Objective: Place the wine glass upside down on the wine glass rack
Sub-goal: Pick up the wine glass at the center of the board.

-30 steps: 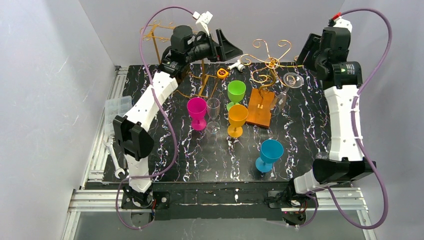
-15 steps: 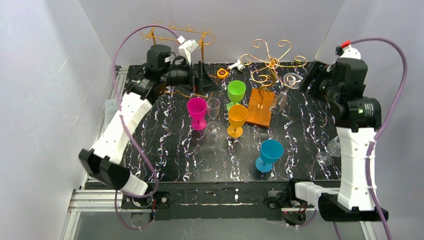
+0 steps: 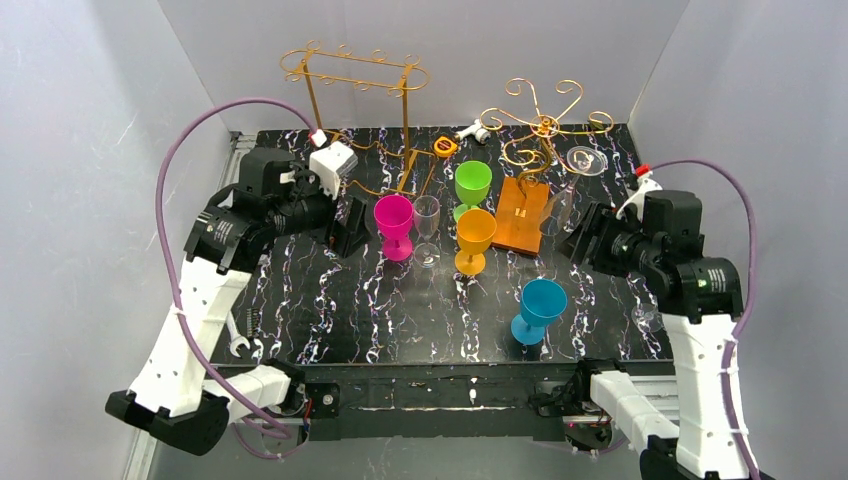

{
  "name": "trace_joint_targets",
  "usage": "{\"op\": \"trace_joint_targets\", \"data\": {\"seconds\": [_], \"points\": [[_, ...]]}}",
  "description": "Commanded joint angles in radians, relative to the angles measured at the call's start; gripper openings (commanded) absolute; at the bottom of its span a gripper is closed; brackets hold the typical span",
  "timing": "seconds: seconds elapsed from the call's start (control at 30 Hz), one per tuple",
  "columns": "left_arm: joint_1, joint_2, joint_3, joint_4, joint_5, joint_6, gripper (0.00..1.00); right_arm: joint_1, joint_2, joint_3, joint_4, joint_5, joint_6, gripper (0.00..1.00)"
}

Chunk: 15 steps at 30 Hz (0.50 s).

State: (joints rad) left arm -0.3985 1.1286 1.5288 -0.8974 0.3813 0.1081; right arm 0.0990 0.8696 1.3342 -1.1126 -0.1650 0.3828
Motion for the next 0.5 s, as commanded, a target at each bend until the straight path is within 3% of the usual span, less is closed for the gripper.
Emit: {"op": "trace_joint_targets", "data": {"seconds": [0.0,0.33,0.47], "points": [[0.005,-0.038,-0.037,-0.062,-0.150,0.121,0.98,0.009,-0.048,-0.042,0.021,-0.121,0.039,0.70],[0.005,-0.029,-0.066,-0.096,-0.267,0.226,0.98,0.064,-0.013,-0.173,0.097,-0.334,0.075,0.70],[0.005,-0.006,-0.044,-0.091,-0.225,0.225,0.98,0.130,0.001,-0.214,0.107,-0.269,0.086,0.69]]}}
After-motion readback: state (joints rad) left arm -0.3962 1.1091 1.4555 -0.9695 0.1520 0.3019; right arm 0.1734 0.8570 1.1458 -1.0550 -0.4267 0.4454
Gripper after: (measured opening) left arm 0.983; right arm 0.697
